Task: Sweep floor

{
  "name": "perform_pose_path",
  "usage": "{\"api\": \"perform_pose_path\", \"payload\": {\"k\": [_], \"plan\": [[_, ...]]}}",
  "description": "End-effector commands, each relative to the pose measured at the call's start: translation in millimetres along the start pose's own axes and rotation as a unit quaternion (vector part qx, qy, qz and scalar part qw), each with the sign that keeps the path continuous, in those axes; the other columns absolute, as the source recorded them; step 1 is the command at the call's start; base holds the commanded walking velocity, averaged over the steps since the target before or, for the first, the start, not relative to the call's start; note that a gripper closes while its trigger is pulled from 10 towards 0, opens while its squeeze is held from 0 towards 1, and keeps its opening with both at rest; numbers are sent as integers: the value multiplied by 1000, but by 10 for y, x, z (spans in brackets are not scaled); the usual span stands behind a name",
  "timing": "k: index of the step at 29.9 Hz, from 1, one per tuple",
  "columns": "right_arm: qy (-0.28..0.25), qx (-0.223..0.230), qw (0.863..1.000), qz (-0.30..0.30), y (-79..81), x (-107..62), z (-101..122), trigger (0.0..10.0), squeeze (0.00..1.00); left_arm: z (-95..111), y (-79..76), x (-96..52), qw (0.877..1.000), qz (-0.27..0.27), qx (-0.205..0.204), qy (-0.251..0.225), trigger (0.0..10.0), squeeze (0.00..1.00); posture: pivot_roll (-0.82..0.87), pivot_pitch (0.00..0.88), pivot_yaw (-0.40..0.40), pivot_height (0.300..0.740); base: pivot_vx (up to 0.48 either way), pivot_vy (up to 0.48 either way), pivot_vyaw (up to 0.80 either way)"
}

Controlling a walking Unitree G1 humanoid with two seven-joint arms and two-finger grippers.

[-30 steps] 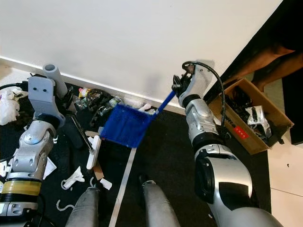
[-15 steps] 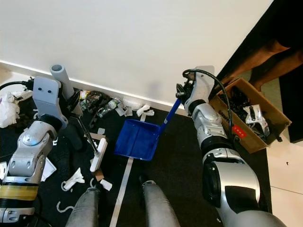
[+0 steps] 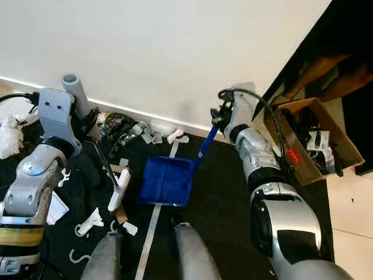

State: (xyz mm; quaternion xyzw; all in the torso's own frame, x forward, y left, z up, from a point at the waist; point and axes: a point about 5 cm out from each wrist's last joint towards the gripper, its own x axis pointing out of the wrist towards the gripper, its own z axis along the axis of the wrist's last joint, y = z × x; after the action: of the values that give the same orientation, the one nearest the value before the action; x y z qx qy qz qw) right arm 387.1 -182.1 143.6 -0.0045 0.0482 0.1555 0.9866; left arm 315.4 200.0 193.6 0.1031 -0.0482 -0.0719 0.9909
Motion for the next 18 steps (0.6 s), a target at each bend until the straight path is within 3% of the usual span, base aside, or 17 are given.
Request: {"api": "perform_pose_path", "payload": {"k": [1, 12, 18], "plan": [[-3, -14, 1000, -7, -78, -39, 21, 10000, 0, 152, 77, -2, 999, 12, 16, -28, 10000, 0, 78, 162, -92, 740, 0, 0, 0], [10, 8, 1000, -6, -54, -61, -84, 10000, 0, 519, 272, 62, 994, 39, 65, -76, 10000, 0, 90, 151, -94, 740, 0, 0, 0], [15, 7, 1000, 12, -8, -50, -103, 10000, 0, 522, 396, 44, 993, 59, 85, -58, 10000, 0, 94, 147, -95, 740, 0, 0, 0]]}}
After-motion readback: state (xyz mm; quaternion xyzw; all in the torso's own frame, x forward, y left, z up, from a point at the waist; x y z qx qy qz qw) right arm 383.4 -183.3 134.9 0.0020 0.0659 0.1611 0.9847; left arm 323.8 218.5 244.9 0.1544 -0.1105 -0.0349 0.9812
